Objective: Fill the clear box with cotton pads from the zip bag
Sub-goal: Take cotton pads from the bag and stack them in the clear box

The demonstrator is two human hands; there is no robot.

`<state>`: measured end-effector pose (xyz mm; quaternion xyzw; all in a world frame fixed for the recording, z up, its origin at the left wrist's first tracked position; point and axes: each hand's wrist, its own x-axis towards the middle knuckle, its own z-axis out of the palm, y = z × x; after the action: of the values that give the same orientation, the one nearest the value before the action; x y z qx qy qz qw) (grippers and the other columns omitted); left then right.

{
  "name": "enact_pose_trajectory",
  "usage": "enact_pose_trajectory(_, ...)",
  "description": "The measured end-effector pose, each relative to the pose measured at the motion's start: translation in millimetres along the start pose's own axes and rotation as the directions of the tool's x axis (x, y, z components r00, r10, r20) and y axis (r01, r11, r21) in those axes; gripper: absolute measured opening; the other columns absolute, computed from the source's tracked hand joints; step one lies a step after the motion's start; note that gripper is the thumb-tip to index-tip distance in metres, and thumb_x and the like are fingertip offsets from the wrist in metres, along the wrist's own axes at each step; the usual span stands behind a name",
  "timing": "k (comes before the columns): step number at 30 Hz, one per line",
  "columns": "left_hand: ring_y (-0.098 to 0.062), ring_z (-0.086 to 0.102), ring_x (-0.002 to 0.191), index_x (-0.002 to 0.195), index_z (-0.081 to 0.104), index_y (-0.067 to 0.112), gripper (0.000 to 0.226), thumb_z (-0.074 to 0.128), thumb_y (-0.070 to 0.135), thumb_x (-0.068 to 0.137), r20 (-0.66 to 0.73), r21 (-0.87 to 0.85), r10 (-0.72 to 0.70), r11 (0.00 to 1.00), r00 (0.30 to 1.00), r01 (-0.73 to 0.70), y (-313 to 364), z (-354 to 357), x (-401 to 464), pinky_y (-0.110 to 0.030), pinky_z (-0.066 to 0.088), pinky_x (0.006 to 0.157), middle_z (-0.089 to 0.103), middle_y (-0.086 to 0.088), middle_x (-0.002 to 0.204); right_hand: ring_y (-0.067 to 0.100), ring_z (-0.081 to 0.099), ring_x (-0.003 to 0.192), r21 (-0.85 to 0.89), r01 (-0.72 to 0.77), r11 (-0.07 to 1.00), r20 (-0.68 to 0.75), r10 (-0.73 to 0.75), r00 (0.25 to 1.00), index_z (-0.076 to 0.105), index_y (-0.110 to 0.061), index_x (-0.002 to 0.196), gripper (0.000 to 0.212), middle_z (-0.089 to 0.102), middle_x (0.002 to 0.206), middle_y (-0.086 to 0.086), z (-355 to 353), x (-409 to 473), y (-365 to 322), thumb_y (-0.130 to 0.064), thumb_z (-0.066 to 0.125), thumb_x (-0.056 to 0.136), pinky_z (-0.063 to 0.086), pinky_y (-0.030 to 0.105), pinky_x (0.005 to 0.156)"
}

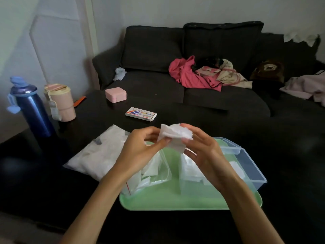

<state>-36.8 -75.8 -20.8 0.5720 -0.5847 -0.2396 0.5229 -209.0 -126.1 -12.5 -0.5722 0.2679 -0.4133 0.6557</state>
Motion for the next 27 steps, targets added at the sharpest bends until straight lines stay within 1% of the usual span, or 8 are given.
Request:
enact_pose_trajectory(4, -0.001, 0.065, 0.091, 0.097, 0.069, 0.032, 0.025, 0.067, 0.046, 0.077, 0.047, 0.073, 0.022, 0.997, 0.999, -0.026, 0, 2, 0, -0.026, 0.05, 0.081, 0.071, 0.017, 0.092, 0.014, 0.069, 0.091, 0.052, -0.066, 0.996, 0.004, 0.066, 0.998, 0.072, -0.018, 0.091, 0.022, 0.072, 0.098, -0.005, -8, -2, -8, -0.032, 0.066, 0.076, 0.054, 0.02, 0.074)
enact_pose_trajectory(8, 0.0, 0.063, 0.09, 0.097, 0.068, 0.035, 0.018, 0.068, 0.039, 0.079, 0.092, 0.125, 0.05, 0.99, 0.995, -0.061, 2, 5, -2, -0.017, 0.049, 0.076, 0.069, 0.02, 0.092, 0.013, 0.067, 0.078, -0.076, -0.091, 0.993, -0.122, 0.082, 0.989, 0.064, -0.016, 0.1, 0.027, 0.072, 0.087, 0.001, -9, -2, -3, 0.003, 0.064, 0.08, 0.056, 0.02, 0.07)
enact_pose_trajectory(11, 0.001, 0.062, 0.089, 0.094, 0.067, 0.035, 0.013, 0.067, 0.036, 0.082, 0.105, 0.125, 0.036, 0.991, 0.994, -0.049, 3, 4, -2, -0.012, 0.045, 0.07, 0.069, 0.02, 0.09, 0.011, 0.067, 0.074, -0.013, -0.079, 0.997, -0.231, 0.074, 0.97, 0.063, -0.018, 0.109, 0.038, 0.07, 0.088, 0.001, -9, 0, -6, 0.006, 0.065, 0.078, 0.056, 0.02, 0.068)
enact_pose_trajectory(15, -0.006, 0.067, 0.085, 0.088, 0.067, 0.024, 0.005, 0.068, 0.027, 0.083, 0.009, -0.04, -0.141, 0.989, 0.99, 0.141, 6, 3, 2, -0.022, 0.054, 0.073, 0.072, 0.012, 0.084, 0.01, 0.066, 0.077, 0.105, 0.009, 0.994, -0.322, 0.026, 0.946, 0.06, -0.016, 0.117, 0.04, 0.07, 0.092, 0.003, -18, 1, -15, 0.003, 0.062, 0.082, 0.054, 0.023, 0.075)
enact_pose_trajectory(19, -0.009, 0.07, 0.073, 0.091, 0.07, 0.019, 0.008, 0.067, 0.017, 0.084, 0.04, -0.252, -0.362, 0.898, 0.931, 0.36, 10, 9, 5, -0.021, 0.057, 0.06, 0.074, 0.006, 0.076, 0.003, 0.062, 0.071, 0.255, 0.048, 0.966, -0.089, -0.026, 0.996, 0.061, -0.017, 0.118, 0.041, 0.069, 0.09, -0.004, -19, -4, -25, -0.006, 0.064, 0.078, 0.048, 0.014, 0.062)
enact_pose_trajectory(22, -0.008, 0.071, 0.071, 0.086, 0.072, 0.021, 0.008, 0.064, 0.019, 0.085, 0.086, -0.298, -0.391, 0.867, 0.916, 0.399, 13, 12, 2, -0.019, 0.055, 0.056, 0.074, 0.005, 0.074, 0.013, 0.069, 0.083, 0.139, 0.061, 0.988, 0.073, -0.072, 0.995, 0.058, -0.018, 0.118, 0.041, 0.073, 0.093, 0.002, -6, -6, -21, -0.008, 0.066, 0.079, 0.054, 0.019, 0.072)
enact_pose_trajectory(24, -0.008, 0.071, 0.071, 0.085, 0.074, 0.019, 0.014, 0.06, 0.018, 0.085, 0.102, -0.316, -0.407, 0.852, 0.908, 0.418, 14, 13, 1, -0.019, 0.055, 0.056, 0.074, 0.001, 0.075, 0.02, 0.07, 0.089, 0.0, 0.084, 0.996, 0.045, -0.084, 0.995, 0.057, -0.021, 0.119, 0.042, 0.074, 0.094, 0.01, 2, -5, -13, -0.005, 0.065, 0.081, 0.055, 0.025, 0.077)
enact_pose_trajectory(27, -0.011, 0.072, 0.075, 0.09, 0.074, 0.017, 0.019, 0.055, 0.021, 0.088, 0.114, -0.357, -0.457, 0.81, 0.882, 0.466, 14, 14, 2, -0.022, 0.054, 0.056, 0.075, -0.004, 0.083, 0.016, 0.071, 0.084, -0.123, 0.125, 0.984, -0.024, -0.129, 0.991, 0.057, -0.021, 0.117, 0.043, 0.075, 0.09, 0.006, 6, -3, -6, 0.0, 0.067, 0.081, 0.054, 0.02, 0.068)
